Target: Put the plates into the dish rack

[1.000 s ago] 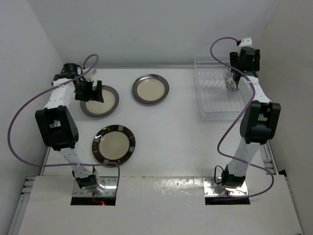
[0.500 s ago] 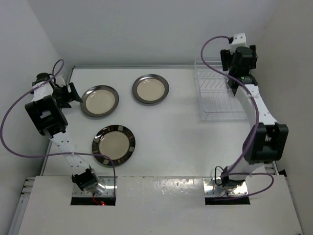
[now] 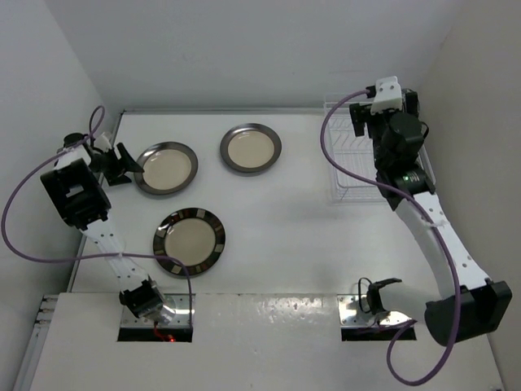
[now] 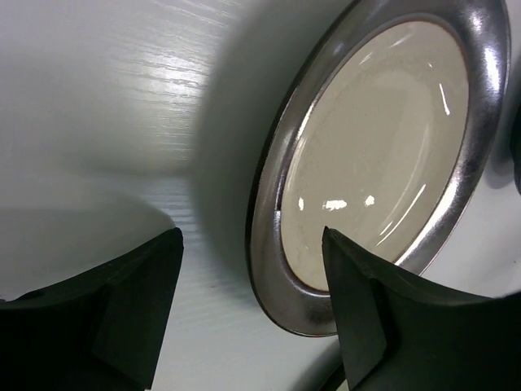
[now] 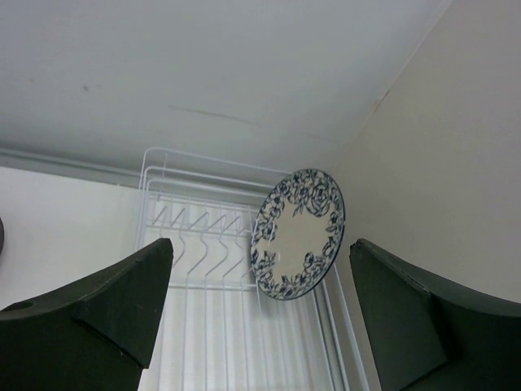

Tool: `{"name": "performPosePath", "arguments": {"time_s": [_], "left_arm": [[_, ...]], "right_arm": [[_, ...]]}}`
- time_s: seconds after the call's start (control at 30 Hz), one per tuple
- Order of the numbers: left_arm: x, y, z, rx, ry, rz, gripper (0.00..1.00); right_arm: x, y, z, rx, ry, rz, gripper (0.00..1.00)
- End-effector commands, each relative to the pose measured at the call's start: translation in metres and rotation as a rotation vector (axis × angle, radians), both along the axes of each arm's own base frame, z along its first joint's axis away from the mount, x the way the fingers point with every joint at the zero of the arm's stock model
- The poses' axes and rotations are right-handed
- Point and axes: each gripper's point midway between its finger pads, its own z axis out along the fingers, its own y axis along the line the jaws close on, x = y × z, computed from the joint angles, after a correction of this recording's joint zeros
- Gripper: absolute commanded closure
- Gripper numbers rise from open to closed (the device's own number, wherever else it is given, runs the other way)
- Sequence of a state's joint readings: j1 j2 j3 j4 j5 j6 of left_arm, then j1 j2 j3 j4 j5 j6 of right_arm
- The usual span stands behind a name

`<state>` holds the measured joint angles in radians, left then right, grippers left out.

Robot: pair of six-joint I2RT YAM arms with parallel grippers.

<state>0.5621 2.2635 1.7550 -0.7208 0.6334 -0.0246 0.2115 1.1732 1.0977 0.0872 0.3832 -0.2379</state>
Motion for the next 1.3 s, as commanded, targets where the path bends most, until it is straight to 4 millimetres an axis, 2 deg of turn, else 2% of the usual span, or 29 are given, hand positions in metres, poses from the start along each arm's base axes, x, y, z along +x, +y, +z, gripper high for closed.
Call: {"name": "performPosePath", "arguments": {"time_s": [0.0, 0.03, 0.13, 0.3, 0.4, 0.5, 0.53, 0.57, 0.6, 0.7, 0.83, 0.87, 0.9, 0.93, 0.97, 1.0, 1.03, 1.07, 1.1, 1.17, 1.2, 1.23, 1.27], "left_arm": [[-0.017, -0.01, -0.041, -0.041, 0.077, 0.02, 0.25], [-0.014, -0.01, -0.039, -0.043, 0.062, 0.016, 0.27], [-0.015, -0.025, -0.049, -0.063, 0.078, -0.02, 0.33], [-0.013, -0.028, -0.056, -0.026, 0.083, -0.053, 0.41], [-0.013, -0.028, -0.056, -0.026, 0.084, -0.053, 0.52], [-0.012, -0.03, -0.054, -0.037, 0.071, -0.065, 0.79], [-0.012, -0.03, -0.054, -0.037, 0.071, -0.065, 0.95], [-0.014, -0.026, -0.054, -0.042, 0.074, -0.049, 1.0], [-0.016, -0.028, -0.056, -0.047, 0.082, -0.049, 1.0], [-0.017, -0.02, -0.042, -0.065, 0.05, -0.025, 1.0], [-0.013, -0.015, 0.002, -0.033, -0.04, -0.033, 1.0], [-0.009, -0.014, 0.027, -0.01, -0.092, -0.038, 1.0], [-0.003, -0.017, 0.046, 0.012, -0.141, -0.063, 1.0], [0.002, -0.014, 0.064, 0.046, -0.185, -0.074, 1.0], [0.007, -0.022, 0.094, 0.075, -0.255, -0.106, 1.0], [0.012, -0.033, 0.112, 0.088, -0.302, -0.143, 1.0], [0.018, -0.037, 0.133, 0.12, -0.359, -0.176, 1.0], [0.02, -0.045, 0.158, 0.135, -0.414, -0.198, 1.0], [0.022, -0.043, 0.163, 0.152, -0.432, -0.207, 1.0], [0.028, -0.054, 0.199, 0.188, -0.504, -0.23, 1.0], [0.03, -0.058, 0.209, 0.194, -0.523, -0.234, 1.0], [0.031, -0.058, 0.215, 0.196, -0.533, -0.229, 1.0], [0.031, -0.058, 0.236, 0.223, -0.576, -0.231, 1.0]], "right_arm": [[-0.013, 0.01, 0.043, -0.021, -0.129, 0.013, 0.1], [-0.019, 0.01, 0.055, -0.018, -0.164, 0.013, 0.1], [-0.027, 0.013, 0.069, -0.026, -0.207, 0.02, 0.1], [-0.029, 0.021, 0.075, -0.06, -0.219, 0.03, 0.1], [-0.026, 0.031, 0.074, -0.097, -0.22, 0.051, 0.1], [-0.025, 0.037, 0.074, -0.124, -0.221, 0.059, 0.1], [-0.025, 0.04, 0.075, -0.126, -0.227, 0.067, 0.1], [-0.024, 0.04, 0.075, -0.137, -0.225, 0.063, 0.1], [-0.023, 0.041, 0.073, -0.148, -0.219, 0.062, 0.1], [-0.021, 0.047, 0.071, -0.159, -0.214, 0.073, 0.1], [-0.017, 0.06, 0.067, -0.13, -0.185, 0.13, 0.1], [-0.015, 0.065, 0.053, -0.136, -0.125, 0.151, 0.1], [-0.011, 0.069, 0.061, -0.094, -0.128, 0.168, 0.1], [-0.009, 0.084, 0.059, -0.07, -0.113, 0.251, 0.09], [-0.012, 0.09, 0.048, -0.077, -0.037, 0.29, 0.09], [-0.006, 0.113, 0.041, -0.063, -0.003, 0.398, 0.09], [-0.004, 0.121, 0.036, -0.046, 0.025, 0.436, 0.09], [-0.002, 0.138, 0.015, -0.025, 0.115, 0.513, 0.09], [-0.003, 0.15, 0.01, -0.002, 0.137, 0.567, 0.08], [-0.005, 0.165, 0.007, 0.075, 0.179, 0.63, 0.08], [0.0, 0.179, -0.012, 0.097, 0.234, 0.685, 0.08], [0.001, 0.186, -0.015, 0.118, 0.244, 0.707, 0.08], [0.001, 0.193, -0.022, 0.209, 0.273, 0.713, 0.08]]}}
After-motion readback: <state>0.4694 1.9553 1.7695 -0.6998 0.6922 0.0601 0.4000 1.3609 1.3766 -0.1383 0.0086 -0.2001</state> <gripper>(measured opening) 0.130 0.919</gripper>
